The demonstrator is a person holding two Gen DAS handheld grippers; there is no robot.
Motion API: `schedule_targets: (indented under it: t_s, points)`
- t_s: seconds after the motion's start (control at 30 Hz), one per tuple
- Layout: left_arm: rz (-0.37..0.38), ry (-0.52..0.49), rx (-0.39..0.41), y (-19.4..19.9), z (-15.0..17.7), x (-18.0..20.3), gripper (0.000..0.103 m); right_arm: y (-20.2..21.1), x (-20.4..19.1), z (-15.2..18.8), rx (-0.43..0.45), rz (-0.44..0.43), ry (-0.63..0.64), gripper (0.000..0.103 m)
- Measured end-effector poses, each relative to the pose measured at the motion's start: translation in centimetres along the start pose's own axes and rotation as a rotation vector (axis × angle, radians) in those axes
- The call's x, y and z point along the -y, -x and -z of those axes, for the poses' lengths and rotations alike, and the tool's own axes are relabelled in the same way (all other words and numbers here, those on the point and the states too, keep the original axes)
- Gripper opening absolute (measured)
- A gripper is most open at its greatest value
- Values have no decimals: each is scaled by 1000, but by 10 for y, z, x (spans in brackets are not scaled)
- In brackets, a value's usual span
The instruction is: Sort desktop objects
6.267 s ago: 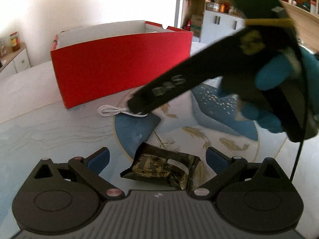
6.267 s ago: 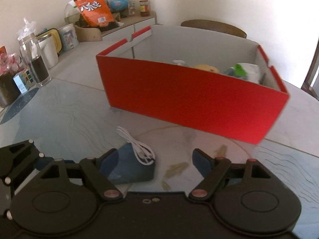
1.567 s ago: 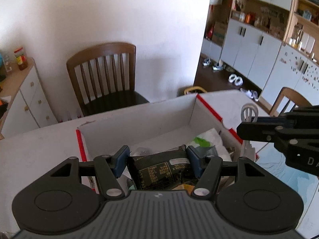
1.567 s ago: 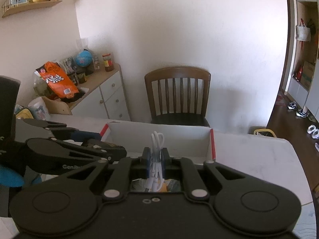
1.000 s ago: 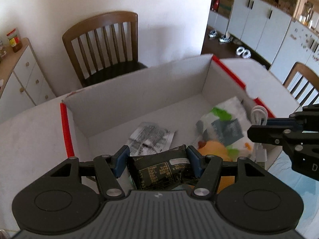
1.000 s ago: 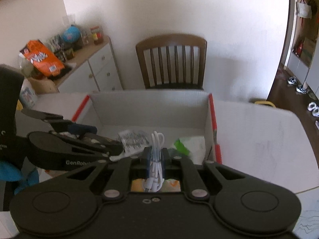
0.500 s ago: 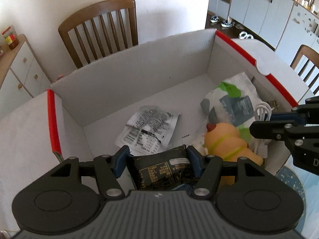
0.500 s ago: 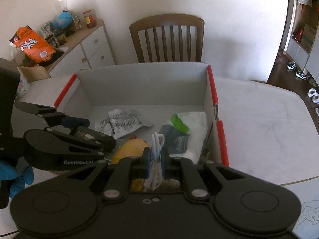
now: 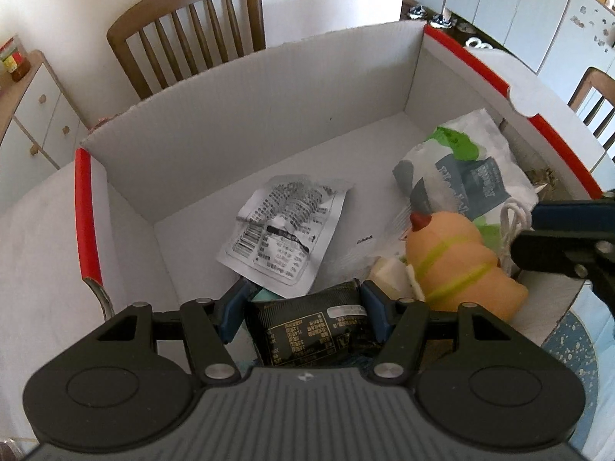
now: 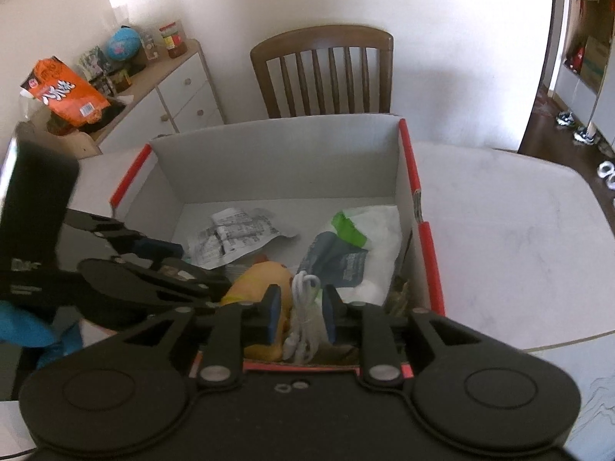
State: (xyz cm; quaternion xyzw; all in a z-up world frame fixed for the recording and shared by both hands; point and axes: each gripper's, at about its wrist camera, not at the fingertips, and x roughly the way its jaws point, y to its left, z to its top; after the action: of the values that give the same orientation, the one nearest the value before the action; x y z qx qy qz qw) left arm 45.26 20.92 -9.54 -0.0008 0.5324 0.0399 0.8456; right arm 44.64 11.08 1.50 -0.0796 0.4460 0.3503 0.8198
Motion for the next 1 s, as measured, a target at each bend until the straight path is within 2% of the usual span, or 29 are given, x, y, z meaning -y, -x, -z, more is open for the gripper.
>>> schedule_targets:
  t_s: [0.2,0.3,0.43,1.0]
  points:
    - [15,30,-28,0,0,-2,69,6,-7,2,2,-18,15,29]
    - [15,35,-11,5,1,-3,70,11,-7,4,7,-19,15,29]
    - [35,48,16,17,3,-1,77,17,-6,6,10,-15,15,32]
    - [46,100,120,92,25,-1,77,54,-14,17,49,-4,45,37]
